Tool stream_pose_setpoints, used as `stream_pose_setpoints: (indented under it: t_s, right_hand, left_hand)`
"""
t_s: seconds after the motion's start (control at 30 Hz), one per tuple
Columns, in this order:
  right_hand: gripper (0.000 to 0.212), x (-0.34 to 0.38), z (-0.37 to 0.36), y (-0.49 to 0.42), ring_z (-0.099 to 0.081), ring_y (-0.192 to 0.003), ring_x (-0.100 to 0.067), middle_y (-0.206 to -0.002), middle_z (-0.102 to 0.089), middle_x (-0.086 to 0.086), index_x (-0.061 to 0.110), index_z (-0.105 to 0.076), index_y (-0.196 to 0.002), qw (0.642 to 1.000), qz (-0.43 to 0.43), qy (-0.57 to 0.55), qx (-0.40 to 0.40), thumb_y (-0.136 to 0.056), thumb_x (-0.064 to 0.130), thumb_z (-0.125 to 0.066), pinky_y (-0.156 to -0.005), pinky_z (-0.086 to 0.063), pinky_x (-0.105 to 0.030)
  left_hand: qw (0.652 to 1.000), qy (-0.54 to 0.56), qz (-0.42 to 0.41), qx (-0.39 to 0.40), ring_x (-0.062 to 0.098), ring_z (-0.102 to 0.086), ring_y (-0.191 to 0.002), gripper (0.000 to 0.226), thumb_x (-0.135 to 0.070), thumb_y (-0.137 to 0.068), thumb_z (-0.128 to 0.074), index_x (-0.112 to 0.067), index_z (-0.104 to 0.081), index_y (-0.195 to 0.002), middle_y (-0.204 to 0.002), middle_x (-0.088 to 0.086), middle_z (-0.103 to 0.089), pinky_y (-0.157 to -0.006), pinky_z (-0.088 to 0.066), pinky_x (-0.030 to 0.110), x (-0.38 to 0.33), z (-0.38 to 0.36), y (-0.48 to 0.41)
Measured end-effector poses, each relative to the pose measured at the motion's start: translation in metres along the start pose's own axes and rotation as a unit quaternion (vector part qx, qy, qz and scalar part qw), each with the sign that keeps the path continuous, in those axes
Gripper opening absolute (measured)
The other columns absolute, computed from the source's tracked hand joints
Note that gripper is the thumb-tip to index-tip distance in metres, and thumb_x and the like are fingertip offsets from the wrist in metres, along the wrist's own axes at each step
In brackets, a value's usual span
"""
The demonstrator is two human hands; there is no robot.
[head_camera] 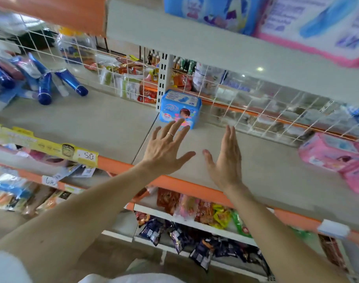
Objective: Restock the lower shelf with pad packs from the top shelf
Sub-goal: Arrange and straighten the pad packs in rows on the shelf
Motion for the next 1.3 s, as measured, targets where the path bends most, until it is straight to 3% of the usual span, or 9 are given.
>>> stream_pose_setpoints:
  t_s: [0.13, 0.3, 0.47, 0.6, 0.83, 1.0, 1.13, 1.3]
  right_hand:
    - [0.082, -0.027, 0.039, 0.034, -0.008, -0.153, -0.028, -0.167, 0.001, -0.007, 0.022, 0.001, -0.158, 1.0, 0.02, 0.014, 0.009, -0.097, 0.053, -0.044, -0.121, -0.018, -0.052]
    - [0.078, -0.095, 0.105, 0.093, 0.005, -0.154, -0.025, -0.165, 0.015, 0.0, 0.032, 0.005, -0.157, 0.998, -0.011, 0.059, 0.018, -0.099, 0.056, -0.04, -0.124, -0.008, -0.049]
    - [0.08, -0.146, 0.152, 0.147, 0.004, -0.153, -0.033, -0.165, 0.017, -0.005, 0.035, 0.006, -0.157, 0.996, -0.038, 0.072, 0.027, -0.096, 0.06, -0.04, -0.123, -0.01, -0.052]
    - [0.076, -0.156, 0.171, 0.177, 0.011, -0.153, -0.028, -0.165, 0.018, -0.002, 0.036, 0.007, -0.156, 0.996, -0.025, 0.068, 0.043, -0.099, 0.062, -0.034, -0.123, 0.0, -0.049]
    - [0.071, -0.156, 0.177, 0.211, 0.009, -0.153, -0.021, -0.166, 0.011, 0.001, 0.037, -0.001, -0.157, 0.997, -0.002, 0.066, 0.048, -0.099, 0.065, -0.031, -0.122, 0.002, -0.047]
    - [0.072, -0.143, 0.187, 0.217, 0.013, -0.153, -0.017, -0.165, 0.015, 0.007, 0.039, 0.004, -0.156, 0.998, -0.007, 0.043, 0.044, -0.096, 0.07, -0.023, -0.123, 0.004, -0.045]
    - [0.074, -0.125, 0.197, 0.22, 0.012, -0.153, -0.015, -0.165, 0.014, 0.008, 0.039, 0.0, -0.156, 0.998, -0.023, 0.039, 0.037, -0.095, 0.073, -0.023, -0.123, 0.002, -0.044]
    - [0.073, -0.113, 0.209, 0.227, 0.009, -0.153, -0.013, -0.166, 0.01, 0.011, 0.039, -0.011, -0.157, 0.998, -0.031, 0.053, 0.031, -0.095, 0.071, -0.03, -0.123, 0.0, -0.043]
  left_hand:
    - [1.0, -0.002, -0.009, 0.003, 0.029, -0.015, -0.151, 0.072, -0.075, -0.091, -0.03, -0.042, -0.018, -0.154, -0.167, -0.006, -0.009, -0.118, -0.018, 0.059, -0.05, 0.001, 0.017]
    - [0.999, 0.005, 0.0, 0.033, 0.027, -0.004, -0.153, 0.08, -0.078, -0.086, -0.016, -0.042, -0.008, -0.156, -0.167, -0.01, 0.004, -0.119, -0.011, 0.061, -0.125, -0.007, 0.039]
    - [0.999, 0.009, -0.026, 0.019, 0.025, -0.013, -0.152, 0.081, -0.075, -0.087, -0.021, -0.034, -0.012, -0.157, -0.167, -0.01, -0.005, -0.119, -0.015, 0.059, -0.206, -0.009, 0.076]
    - [0.998, -0.019, -0.05, 0.02, 0.027, -0.02, -0.15, 0.083, -0.077, -0.088, -0.024, -0.029, -0.021, -0.156, -0.167, -0.007, -0.013, -0.117, -0.019, 0.061, -0.242, -0.005, 0.103]
    - [0.998, -0.029, -0.045, 0.026, 0.028, -0.023, -0.148, 0.085, -0.08, -0.088, -0.013, -0.027, -0.029, -0.153, -0.166, -0.004, -0.018, -0.114, -0.024, 0.062, -0.257, 0.023, 0.134]
    - [0.998, -0.028, -0.057, 0.023, 0.028, -0.025, -0.148, 0.082, -0.079, -0.089, -0.02, -0.028, -0.032, -0.152, -0.165, -0.005, -0.019, -0.114, -0.024, 0.062, -0.249, 0.04, 0.144]
    - [0.998, -0.016, -0.063, 0.004, 0.028, -0.029, -0.146, 0.077, -0.074, -0.09, -0.03, -0.027, -0.036, -0.151, -0.164, -0.003, -0.025, -0.112, -0.026, 0.061, -0.242, 0.055, 0.152]
    - [0.996, 0.001, -0.087, -0.007, 0.031, -0.035, -0.143, 0.076, -0.074, -0.091, -0.027, -0.026, -0.04, -0.149, -0.161, 0.0, -0.03, -0.109, -0.029, 0.063, -0.234, 0.057, 0.173]
Point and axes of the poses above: each hand's wrist, its own y-axis away from the middle knuckle, its own z-axis out of the back of the hand, x = y × z, the point moved 10 cm from there along -y, towards the middle knuckle
